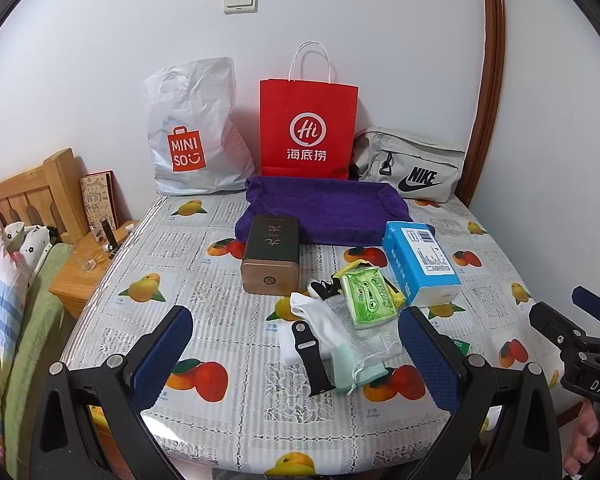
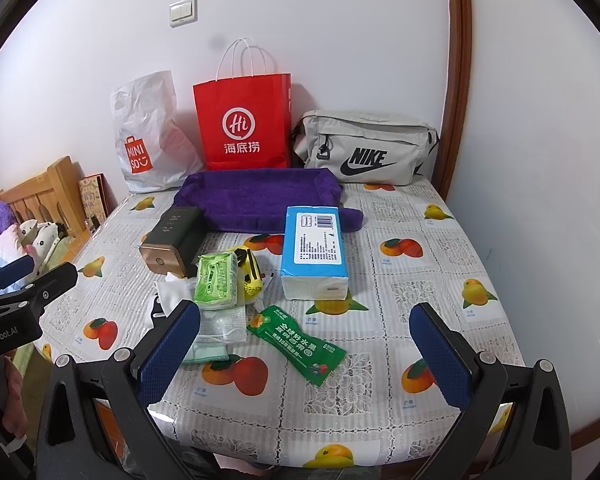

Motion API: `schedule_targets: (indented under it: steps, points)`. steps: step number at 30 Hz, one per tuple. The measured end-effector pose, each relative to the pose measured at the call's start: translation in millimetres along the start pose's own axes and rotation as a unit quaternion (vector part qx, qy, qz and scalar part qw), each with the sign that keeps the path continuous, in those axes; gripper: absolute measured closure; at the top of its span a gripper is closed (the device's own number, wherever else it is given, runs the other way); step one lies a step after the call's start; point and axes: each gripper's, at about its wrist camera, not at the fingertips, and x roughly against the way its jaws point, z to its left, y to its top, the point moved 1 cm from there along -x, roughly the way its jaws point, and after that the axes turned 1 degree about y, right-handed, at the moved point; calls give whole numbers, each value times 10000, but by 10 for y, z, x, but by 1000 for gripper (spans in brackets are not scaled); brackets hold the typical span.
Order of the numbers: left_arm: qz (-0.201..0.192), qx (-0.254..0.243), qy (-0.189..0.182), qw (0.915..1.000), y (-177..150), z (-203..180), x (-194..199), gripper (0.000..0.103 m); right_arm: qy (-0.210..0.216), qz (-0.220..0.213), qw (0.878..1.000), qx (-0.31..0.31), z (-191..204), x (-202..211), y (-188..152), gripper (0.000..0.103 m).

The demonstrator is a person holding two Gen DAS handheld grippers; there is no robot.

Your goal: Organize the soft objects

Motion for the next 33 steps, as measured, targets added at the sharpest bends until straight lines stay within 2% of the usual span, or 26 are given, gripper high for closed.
schedule_targets:
  steps: [33]
  points:
    - [-2,-17,7,10000,20,59,0,0,20,-23,10000,66,60,-23,10,0]
